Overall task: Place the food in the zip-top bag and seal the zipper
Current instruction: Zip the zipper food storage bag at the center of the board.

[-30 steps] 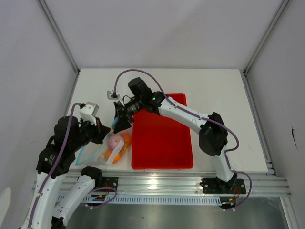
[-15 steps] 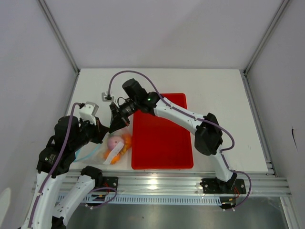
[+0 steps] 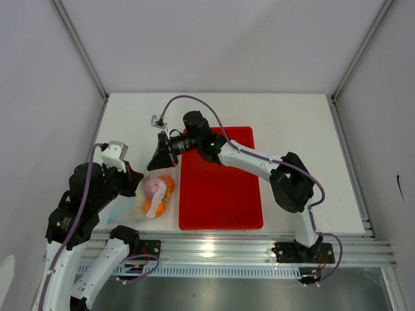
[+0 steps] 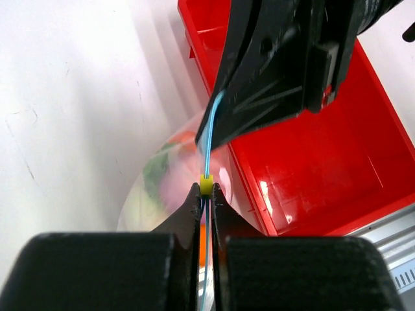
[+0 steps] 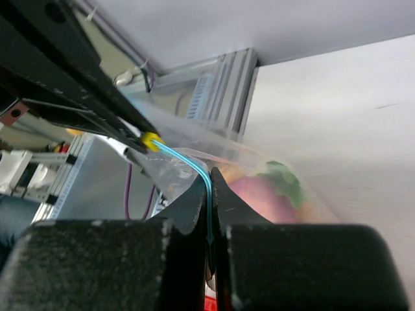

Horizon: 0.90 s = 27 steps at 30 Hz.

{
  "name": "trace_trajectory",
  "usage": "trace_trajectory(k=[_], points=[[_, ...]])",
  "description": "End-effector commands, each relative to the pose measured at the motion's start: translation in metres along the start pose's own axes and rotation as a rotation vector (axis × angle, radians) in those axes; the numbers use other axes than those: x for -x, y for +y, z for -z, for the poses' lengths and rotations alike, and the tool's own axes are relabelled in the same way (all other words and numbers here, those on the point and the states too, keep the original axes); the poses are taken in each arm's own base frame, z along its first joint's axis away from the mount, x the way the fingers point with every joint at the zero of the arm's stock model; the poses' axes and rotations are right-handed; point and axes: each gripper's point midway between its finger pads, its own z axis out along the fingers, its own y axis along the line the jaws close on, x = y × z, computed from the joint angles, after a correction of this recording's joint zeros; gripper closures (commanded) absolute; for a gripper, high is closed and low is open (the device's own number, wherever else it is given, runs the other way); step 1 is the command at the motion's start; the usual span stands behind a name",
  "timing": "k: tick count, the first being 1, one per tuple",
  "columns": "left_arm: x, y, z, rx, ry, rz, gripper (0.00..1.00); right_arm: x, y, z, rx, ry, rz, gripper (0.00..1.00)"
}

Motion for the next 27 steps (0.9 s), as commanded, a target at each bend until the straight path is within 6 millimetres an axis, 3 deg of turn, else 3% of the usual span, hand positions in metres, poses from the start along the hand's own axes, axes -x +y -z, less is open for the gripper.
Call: trace_trajectory(k=[1, 11, 19, 27], points=[[0.009, 0.001, 0.019, 0.022, -0.038, 0.018, 0.99, 0.069, -0.017, 0.034, -0.133, -0.218, 0.065, 1.00], [0.006, -0.001, 0.033, 0.021, -0.053, 0.038, 0.99, 0.083, -0.052, 0.068, -0.242, -0.352, -0.030, 1.00], [0.014, 0.004, 0.059, 0.066, -0.129, 0.068, 0.99, 0.088, -0.069, 0.071, -0.280, -0.401, -0.053, 1.00], [0.015, 0.013, 0.066, 0.117, -0.159, 0.062, 1.00, 0.092, -0.085, 0.074, -0.332, -0.439, -0.068, 1.00]])
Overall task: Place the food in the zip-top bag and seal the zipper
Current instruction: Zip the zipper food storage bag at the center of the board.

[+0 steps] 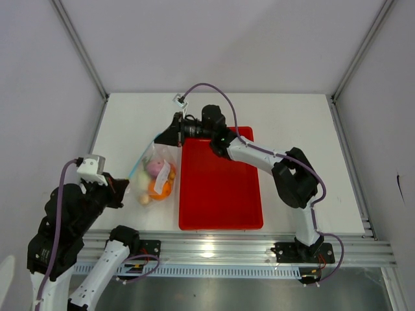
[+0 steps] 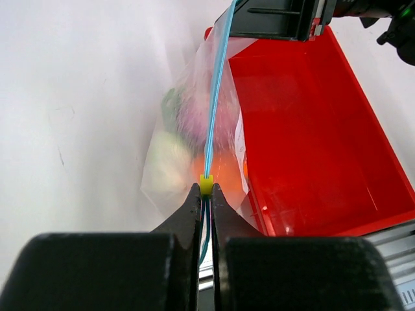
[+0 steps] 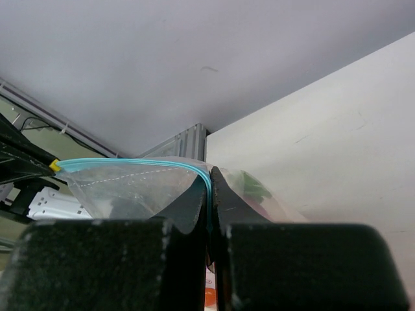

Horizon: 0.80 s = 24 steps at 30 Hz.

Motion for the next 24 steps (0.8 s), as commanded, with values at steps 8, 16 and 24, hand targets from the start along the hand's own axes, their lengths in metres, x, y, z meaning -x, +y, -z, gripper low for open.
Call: trace_trajectory(k=[8, 16, 24], points=[[0.013, 0.019, 0.022, 0.099, -0.054, -0.021, 0.99, 0.047, -0.028, 0.009, -0.114, -0.160, 0.056, 1.00], [0.029, 0.028, 0.035, 0.149, -0.103, -0.031, 0.99, 0.049, -0.026, 0.006, -0.098, -0.165, 0.046, 1.00], [0.027, 0.033, 0.017, 0.169, -0.143, -0.035, 0.99, 0.019, 0.000, -0.017, -0.081, -0.055, 0.028, 1.00]])
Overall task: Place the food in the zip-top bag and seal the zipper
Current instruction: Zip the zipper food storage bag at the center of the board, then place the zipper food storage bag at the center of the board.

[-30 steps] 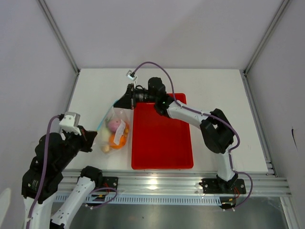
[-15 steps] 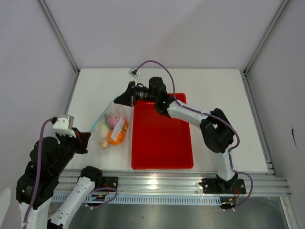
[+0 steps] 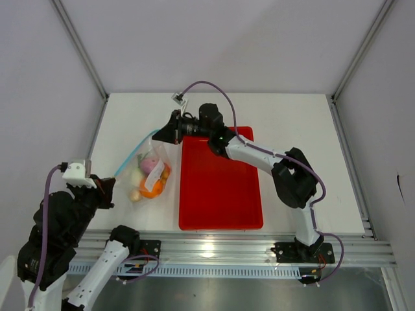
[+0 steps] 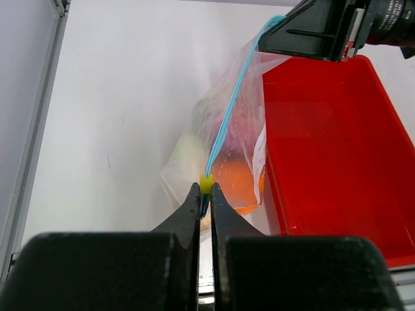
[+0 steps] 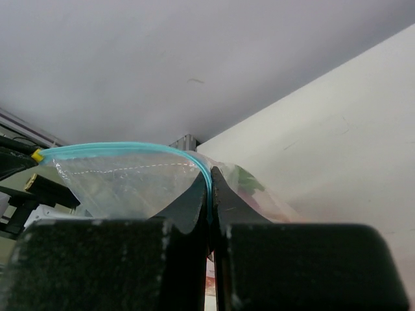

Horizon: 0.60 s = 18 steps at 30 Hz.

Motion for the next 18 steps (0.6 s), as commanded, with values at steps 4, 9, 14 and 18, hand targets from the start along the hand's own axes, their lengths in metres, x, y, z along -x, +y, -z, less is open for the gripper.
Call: trace_trajectory(k=[4, 9, 14, 18], points=[[0.001, 0.007, -0.020, 0.058, -0.051, 0.028, 1.00, -0.010, 0.021, -0.022, -0.024, 0.023, -0.011, 1.00], [0.001, 0.005, -0.039, 0.088, 0.005, 0.042, 0.99, -0.026, 0.048, -0.034, -0.012, 0.048, -0.070, 1.00], [0.016, -0.003, -0.040, 0.051, -0.045, 0.065, 0.99, -0.029, 0.061, -0.039, 0.010, 0.064, -0.043, 1.00], [0.040, -0.022, -0.031, -0.061, -0.115, 0.074, 0.99, -0.012, 0.062, -0.032, -0.011, 0.033, 0.020, 1.00]])
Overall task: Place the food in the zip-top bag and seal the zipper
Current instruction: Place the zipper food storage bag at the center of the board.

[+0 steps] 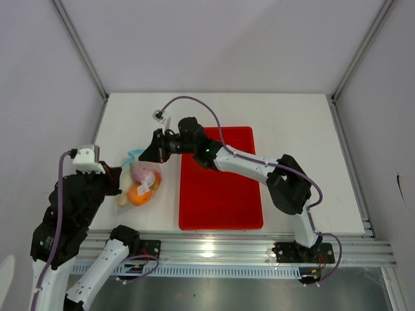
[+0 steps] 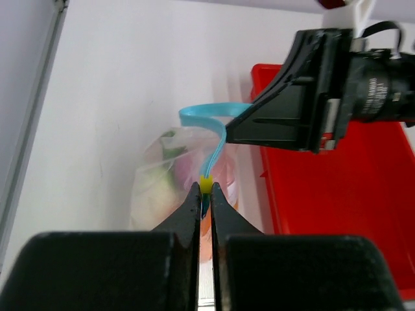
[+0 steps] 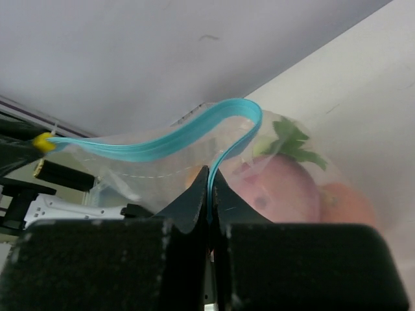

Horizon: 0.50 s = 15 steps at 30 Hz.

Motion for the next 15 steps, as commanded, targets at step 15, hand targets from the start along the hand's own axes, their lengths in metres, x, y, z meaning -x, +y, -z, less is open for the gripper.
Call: trace_trajectory(k=[15], points=[[0.056, -0.129, 0.010, -0.681, -0.094, 0.039, 0.99, 0.144, 0.055, 0.158, -0.348, -0.372, 0.324, 1.00]])
